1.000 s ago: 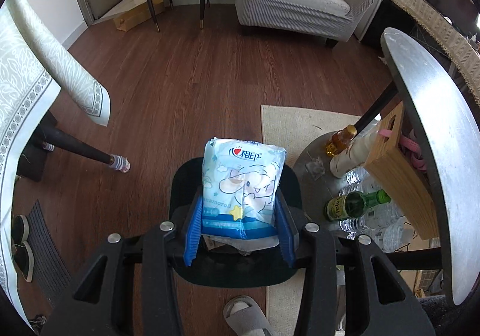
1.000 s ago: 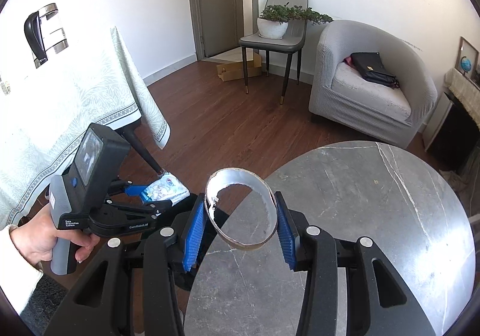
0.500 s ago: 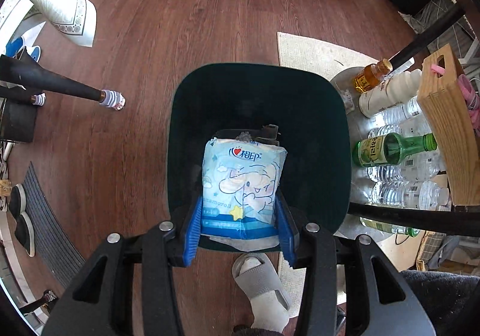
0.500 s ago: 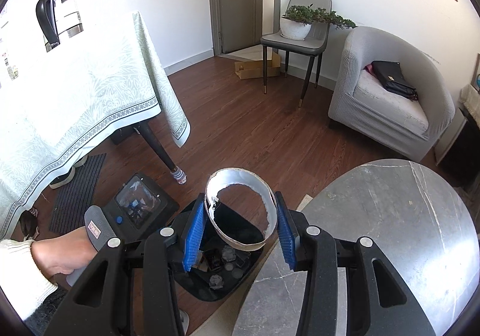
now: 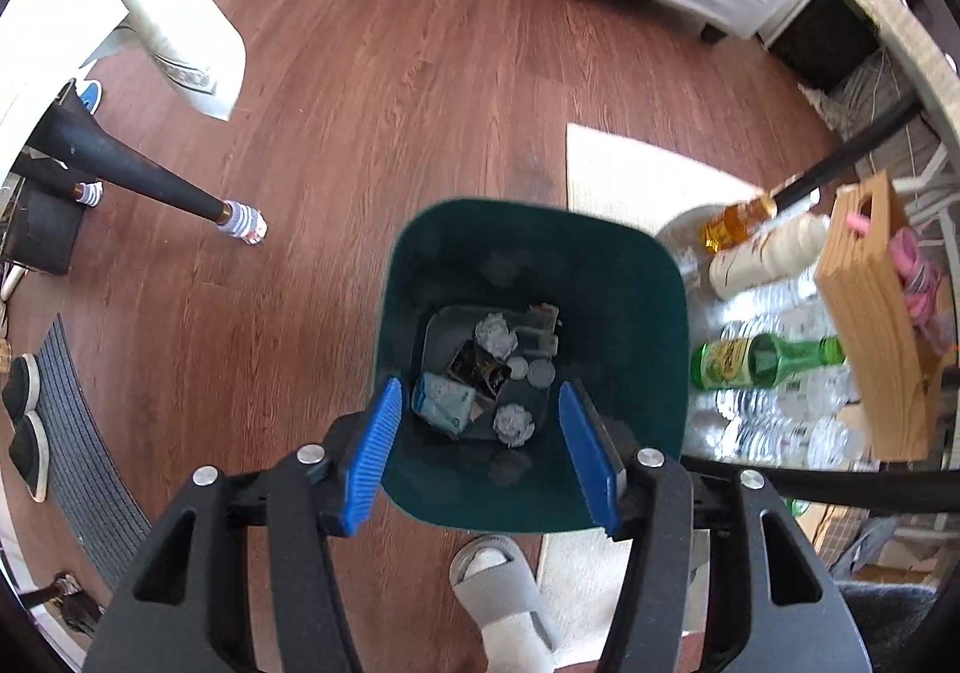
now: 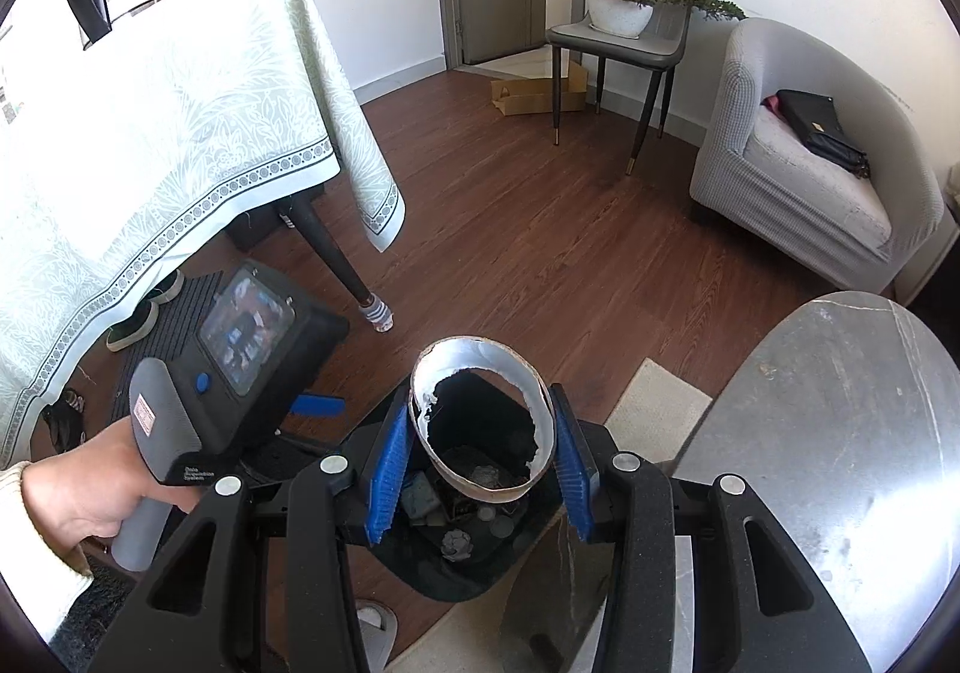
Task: Collect trash
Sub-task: 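Open the right gripper over the bin to drop the tape roll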
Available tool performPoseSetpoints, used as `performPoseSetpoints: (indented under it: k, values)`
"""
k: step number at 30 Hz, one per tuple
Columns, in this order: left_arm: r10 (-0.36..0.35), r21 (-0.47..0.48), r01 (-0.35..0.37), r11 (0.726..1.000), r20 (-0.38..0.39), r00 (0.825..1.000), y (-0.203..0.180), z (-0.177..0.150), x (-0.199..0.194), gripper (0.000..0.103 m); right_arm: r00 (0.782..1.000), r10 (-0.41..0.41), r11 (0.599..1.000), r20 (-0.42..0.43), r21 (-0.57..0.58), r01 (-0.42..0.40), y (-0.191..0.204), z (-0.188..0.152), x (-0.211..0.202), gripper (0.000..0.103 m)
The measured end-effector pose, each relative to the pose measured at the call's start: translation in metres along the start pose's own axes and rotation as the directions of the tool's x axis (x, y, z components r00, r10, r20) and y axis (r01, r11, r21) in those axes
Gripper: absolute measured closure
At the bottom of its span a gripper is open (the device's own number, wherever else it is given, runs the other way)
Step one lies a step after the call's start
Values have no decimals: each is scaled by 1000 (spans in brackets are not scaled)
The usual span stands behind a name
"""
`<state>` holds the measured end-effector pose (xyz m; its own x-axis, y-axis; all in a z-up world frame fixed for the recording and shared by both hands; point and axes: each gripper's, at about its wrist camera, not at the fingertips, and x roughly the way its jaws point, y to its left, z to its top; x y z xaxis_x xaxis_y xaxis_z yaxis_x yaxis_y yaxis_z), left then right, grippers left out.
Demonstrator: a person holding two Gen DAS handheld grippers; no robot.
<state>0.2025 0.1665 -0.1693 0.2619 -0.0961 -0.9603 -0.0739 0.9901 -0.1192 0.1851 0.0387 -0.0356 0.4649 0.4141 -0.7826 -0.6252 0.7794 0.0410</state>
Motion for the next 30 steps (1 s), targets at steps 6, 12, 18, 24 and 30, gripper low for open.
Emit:
performPoseSetpoints:
  k: [6,12,18,24,30]
  values:
    - [1,-44,4,999,112,994,11,9,-35,45,999,11,1000,-38,0,-12,8,-7,23,59]
    - [39,-91,-16,996,257,966,21,15,-74,58,996,19,1000,-90,3,-19,21,-16,43,59]
    - [101,-113,-62,992,391,915,19,18,-112,73,987,28,1000,-156,15,-26,25,-30,71,59]
    - [60,-90,-16,996,515,855,7,21,-150,74,974,30,999,-226,37,-22,23,-46,106,59]
    - [22,-40,2,999,579,815,-16,21,-174,74,956,10,1000,-294,27,-2,23,-63,135,58]
